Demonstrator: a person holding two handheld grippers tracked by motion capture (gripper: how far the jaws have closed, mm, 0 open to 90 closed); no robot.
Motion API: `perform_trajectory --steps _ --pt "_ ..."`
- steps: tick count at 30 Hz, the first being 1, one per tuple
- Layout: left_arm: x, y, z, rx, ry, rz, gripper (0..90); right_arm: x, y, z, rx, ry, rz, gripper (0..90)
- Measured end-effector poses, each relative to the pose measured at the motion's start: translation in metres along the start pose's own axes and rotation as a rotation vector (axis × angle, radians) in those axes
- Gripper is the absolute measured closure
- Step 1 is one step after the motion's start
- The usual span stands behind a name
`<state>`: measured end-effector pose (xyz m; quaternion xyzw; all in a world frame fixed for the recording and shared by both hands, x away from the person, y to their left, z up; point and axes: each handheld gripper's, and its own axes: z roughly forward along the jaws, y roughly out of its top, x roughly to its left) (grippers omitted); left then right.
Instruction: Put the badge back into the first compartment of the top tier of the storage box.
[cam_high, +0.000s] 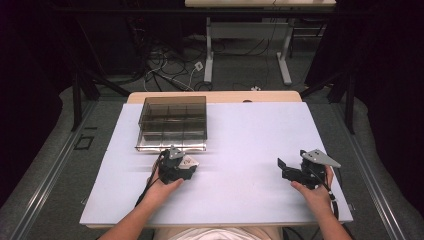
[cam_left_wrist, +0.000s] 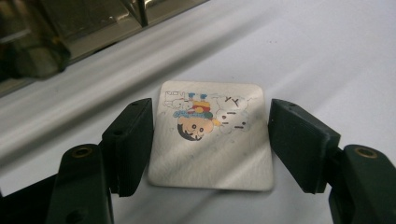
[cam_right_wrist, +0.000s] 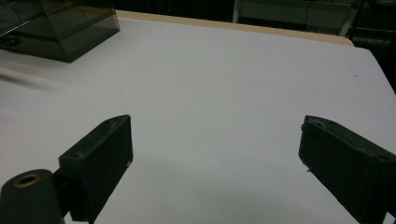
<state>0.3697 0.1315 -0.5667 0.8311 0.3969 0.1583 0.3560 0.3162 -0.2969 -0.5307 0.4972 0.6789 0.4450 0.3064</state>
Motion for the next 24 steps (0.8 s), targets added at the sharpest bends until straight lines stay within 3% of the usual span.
perform_trajectory --steps 24 --pt "-0.0034 0.0015 -0.0043 -0.003 -0.008 -0.021 33.3 0.0001 -0.0003 0.0001 -0.004 0.005 -0.005 10.5"
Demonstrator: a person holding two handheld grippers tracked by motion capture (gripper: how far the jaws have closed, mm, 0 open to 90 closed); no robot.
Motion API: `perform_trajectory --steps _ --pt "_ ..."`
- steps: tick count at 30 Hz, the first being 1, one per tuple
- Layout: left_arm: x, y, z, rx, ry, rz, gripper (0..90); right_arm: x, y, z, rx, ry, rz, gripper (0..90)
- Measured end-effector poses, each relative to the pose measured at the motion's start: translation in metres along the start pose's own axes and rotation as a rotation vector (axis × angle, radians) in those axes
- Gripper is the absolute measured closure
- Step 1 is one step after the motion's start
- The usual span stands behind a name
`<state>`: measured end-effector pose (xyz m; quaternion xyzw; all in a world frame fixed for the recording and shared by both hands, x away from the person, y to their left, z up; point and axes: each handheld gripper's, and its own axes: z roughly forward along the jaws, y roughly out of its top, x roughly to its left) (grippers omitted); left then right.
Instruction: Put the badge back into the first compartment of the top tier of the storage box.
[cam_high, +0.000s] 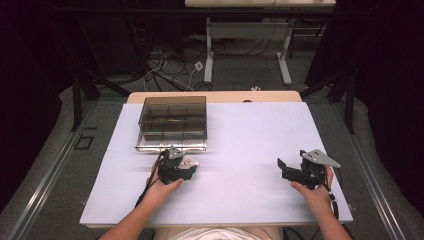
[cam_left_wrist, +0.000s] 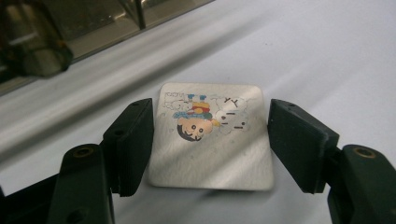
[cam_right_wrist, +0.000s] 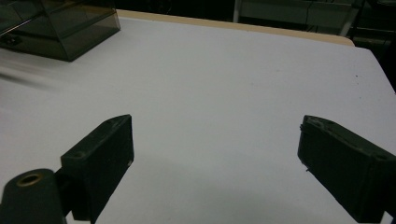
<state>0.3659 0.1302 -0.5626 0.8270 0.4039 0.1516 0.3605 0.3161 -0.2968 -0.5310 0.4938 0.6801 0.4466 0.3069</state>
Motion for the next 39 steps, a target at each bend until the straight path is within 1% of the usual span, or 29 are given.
perform_trajectory --steps 3,4,6,7,8,11,13,14,16,20,25,28,30,31,32,33,34,35,36,39 --pt "-0.002 0.001 -0.002 -0.001 0.003 0.015 33.3 0.0 0.0 0.0 -0.001 -0.001 0.0 10.5" --pt "-0.003 0.001 -0.002 -0.007 0.0 0.014 33.3 0.0 0.0 0.0 -0.001 0.0 0.001 10.5" --pt "-0.004 0.001 -0.003 0.0 -0.002 0.024 33.2 0.0 0.0 0.0 -0.001 -0.001 0.001 10.5" --pt "-0.005 0.001 -0.003 -0.005 -0.003 0.029 33.2 0.0 0.0 0.0 -0.002 -0.001 0.002 10.5" --pt "-0.006 0.001 -0.004 -0.001 -0.002 0.023 33.3 0.001 0.0 0.0 -0.004 0.001 0.008 10.5" --pt "-0.007 0.002 -0.005 -0.009 -0.007 0.029 33.3 0.001 0.0 0.0 -0.007 0.0 0.01 10.5" --pt "-0.008 0.002 -0.007 -0.001 -0.008 0.034 33.3 0.001 0.0 0.0 -0.005 0.001 0.008 10.5" --pt "-0.009 0.002 -0.007 -0.008 -0.009 0.029 33.3 0.001 0.0 0.0 -0.005 0.001 0.012 10.5" --pt "-0.01 0.002 -0.008 -0.011 -0.012 0.039 33.2 0.001 0.0 -0.001 -0.004 0.002 0.009 10.5" --pt "-0.012 0.003 -0.01 -0.01 -0.016 0.038 33.3 0.0 0.0 0.0 -0.009 -0.002 0.003 10.5" --pt "-0.015 0.003 -0.014 -0.023 -0.026 0.042 33.3 0.0 0.0 -0.001 -0.009 -0.003 0.005 10.5" --pt "-0.016 0.003 -0.019 -0.025 -0.035 0.037 33.3 0.0 0.0 -0.001 -0.007 -0.002 0.005 10.6" --pt "-0.017 0.003 -0.021 -0.037 -0.039 0.033 33.3 0.0 0.0 -0.001 -0.008 -0.002 0.005 10.5" --pt "-0.017 0.003 -0.023 -0.036 -0.032 0.035 33.3 0.0 0.0 -0.001 -0.008 -0.002 0.005 10.5" --pt "-0.017 0.003 -0.025 -0.042 -0.038 0.037 33.2 0.0 0.0 -0.001 -0.008 -0.003 0.005 10.5" --pt "-0.018 0.003 -0.026 -0.039 -0.033 0.032 33.3 0.0 0.0 -0.001 -0.003 -0.002 0.005 10.6" --pt "-0.018 0.003 -0.027 -0.047 -0.036 0.033 33.2 0.0 0.0 -0.001 -0.003 -0.002 0.005 10.6" --pt "-0.018 0.003 -0.029 -0.043 -0.035 0.032 33.2 0.0 0.0 -0.001 -0.005 0.0 0.007 10.6" --pt "-0.018 0.003 -0.03 -0.055 -0.037 0.027 33.3 0.0 0.0 -0.001 -0.009 -0.001 0.006 10.6" --pt "-0.019 0.003 -0.034 -0.059 -0.038 0.028 33.3 0.0 0.0 -0.001 -0.007 0.0 0.004 10.6"
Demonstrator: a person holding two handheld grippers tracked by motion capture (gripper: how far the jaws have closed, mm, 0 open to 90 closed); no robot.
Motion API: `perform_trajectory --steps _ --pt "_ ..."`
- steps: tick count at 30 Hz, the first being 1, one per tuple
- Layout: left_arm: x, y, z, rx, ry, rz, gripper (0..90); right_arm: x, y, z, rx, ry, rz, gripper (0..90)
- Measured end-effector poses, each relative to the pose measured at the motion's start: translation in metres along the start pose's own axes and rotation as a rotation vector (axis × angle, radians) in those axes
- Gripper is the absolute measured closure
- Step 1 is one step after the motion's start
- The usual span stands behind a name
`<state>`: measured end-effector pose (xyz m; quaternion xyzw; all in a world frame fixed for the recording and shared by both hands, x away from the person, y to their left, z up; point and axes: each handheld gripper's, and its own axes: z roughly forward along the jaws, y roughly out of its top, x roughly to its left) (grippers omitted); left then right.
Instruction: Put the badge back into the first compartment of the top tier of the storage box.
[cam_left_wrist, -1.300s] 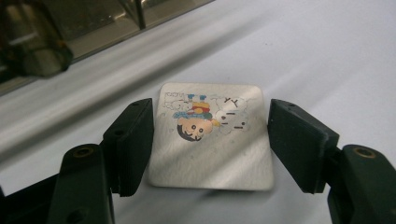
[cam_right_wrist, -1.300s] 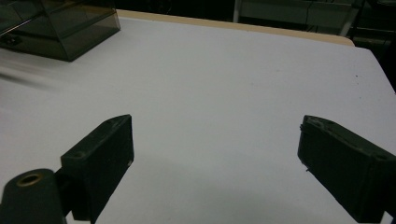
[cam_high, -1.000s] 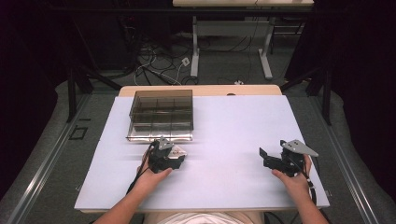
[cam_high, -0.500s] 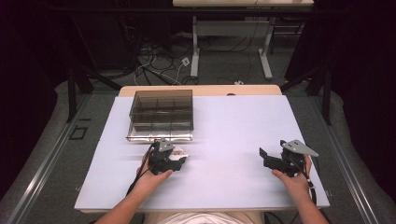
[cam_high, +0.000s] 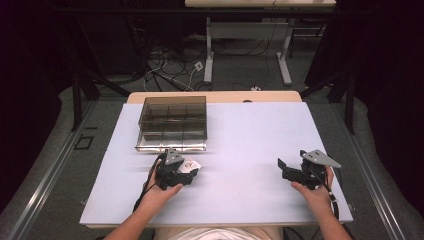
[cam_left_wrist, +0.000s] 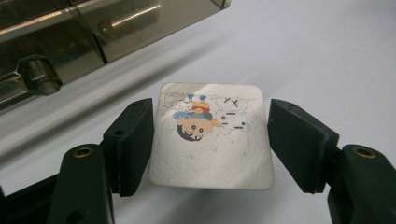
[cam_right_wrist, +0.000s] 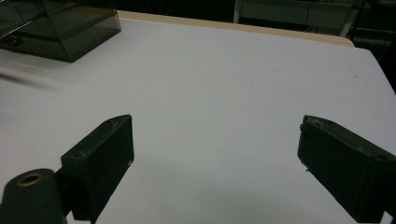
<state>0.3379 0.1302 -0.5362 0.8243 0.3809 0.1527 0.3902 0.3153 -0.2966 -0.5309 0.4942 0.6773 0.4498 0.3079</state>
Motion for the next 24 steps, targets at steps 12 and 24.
perform_trajectory --steps 12,24 --pt "-0.006 0.004 -0.013 -0.039 -0.001 0.015 33.3 0.0 0.0 -0.001 0.002 0.0 -0.002 11.2" --pt "-0.007 0.008 -0.025 -0.075 0.004 0.015 33.3 0.0 0.0 -0.001 0.001 0.001 -0.002 11.3"
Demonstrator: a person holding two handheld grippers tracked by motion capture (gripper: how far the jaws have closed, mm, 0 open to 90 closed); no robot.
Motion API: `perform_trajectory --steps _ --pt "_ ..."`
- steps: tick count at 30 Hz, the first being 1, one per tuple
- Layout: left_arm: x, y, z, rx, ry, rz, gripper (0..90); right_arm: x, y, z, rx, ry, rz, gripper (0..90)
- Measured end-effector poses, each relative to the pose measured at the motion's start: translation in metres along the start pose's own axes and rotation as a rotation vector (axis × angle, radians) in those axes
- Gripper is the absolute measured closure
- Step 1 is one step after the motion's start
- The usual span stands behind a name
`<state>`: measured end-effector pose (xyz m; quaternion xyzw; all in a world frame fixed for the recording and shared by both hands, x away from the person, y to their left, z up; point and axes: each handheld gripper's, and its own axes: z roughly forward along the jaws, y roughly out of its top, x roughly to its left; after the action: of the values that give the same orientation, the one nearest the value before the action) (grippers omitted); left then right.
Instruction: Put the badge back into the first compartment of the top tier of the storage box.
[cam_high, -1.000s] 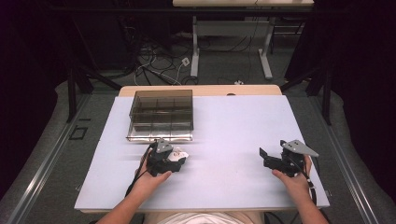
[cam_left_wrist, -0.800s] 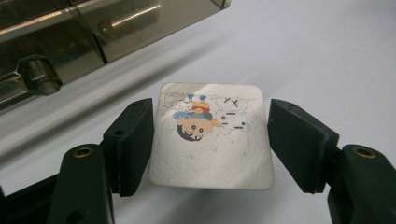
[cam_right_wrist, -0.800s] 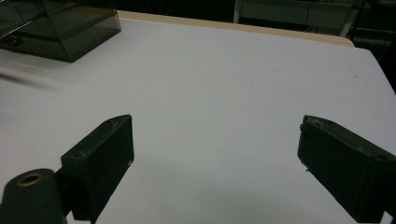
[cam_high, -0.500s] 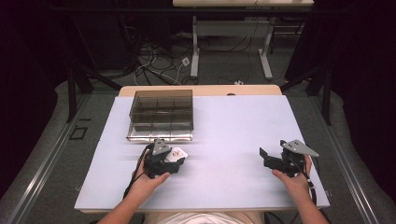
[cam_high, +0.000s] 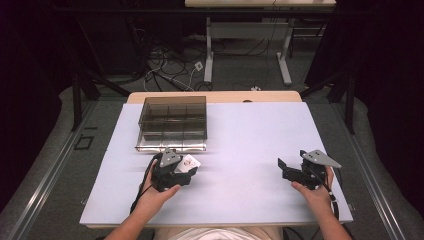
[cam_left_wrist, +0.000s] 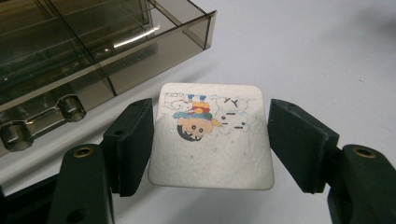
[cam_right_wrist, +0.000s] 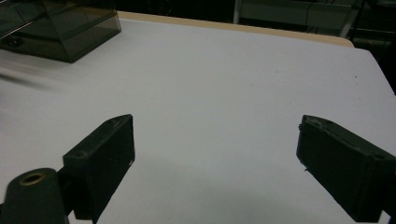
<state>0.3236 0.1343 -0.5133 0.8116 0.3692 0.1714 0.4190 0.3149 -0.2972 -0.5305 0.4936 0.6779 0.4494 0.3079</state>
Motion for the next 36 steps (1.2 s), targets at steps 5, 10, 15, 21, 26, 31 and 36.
perform_trajectory --steps 5,10,15,21,26,31,36 --pt "0.001 0.002 -0.004 -0.016 0.006 -0.007 33.3 0.0 0.0 0.0 0.003 -0.002 -0.001 11.4" --pt "0.001 0.004 -0.008 -0.028 0.014 0.004 33.3 0.0 0.0 0.0 0.003 -0.002 -0.003 11.5" --pt "0.002 0.006 -0.012 -0.035 0.019 0.009 33.3 0.0 0.0 0.0 0.002 -0.001 -0.002 11.5" --pt "0.005 0.008 -0.016 -0.049 0.029 0.003 33.3 0.0 0.0 0.0 0.001 0.0 0.002 11.5" --pt "0.009 0.01 -0.02 -0.061 0.038 -0.007 33.3 0.001 0.0 0.0 -0.001 -0.001 0.001 11.5" --pt "0.015 0.011 -0.024 -0.083 0.056 -0.023 33.3 0.0 0.0 0.0 0.002 -0.001 0.001 11.5" --pt "0.021 0.012 -0.028 -0.099 0.075 -0.04 33.3 0.001 0.0 0.0 -0.001 -0.002 0.0 11.5"
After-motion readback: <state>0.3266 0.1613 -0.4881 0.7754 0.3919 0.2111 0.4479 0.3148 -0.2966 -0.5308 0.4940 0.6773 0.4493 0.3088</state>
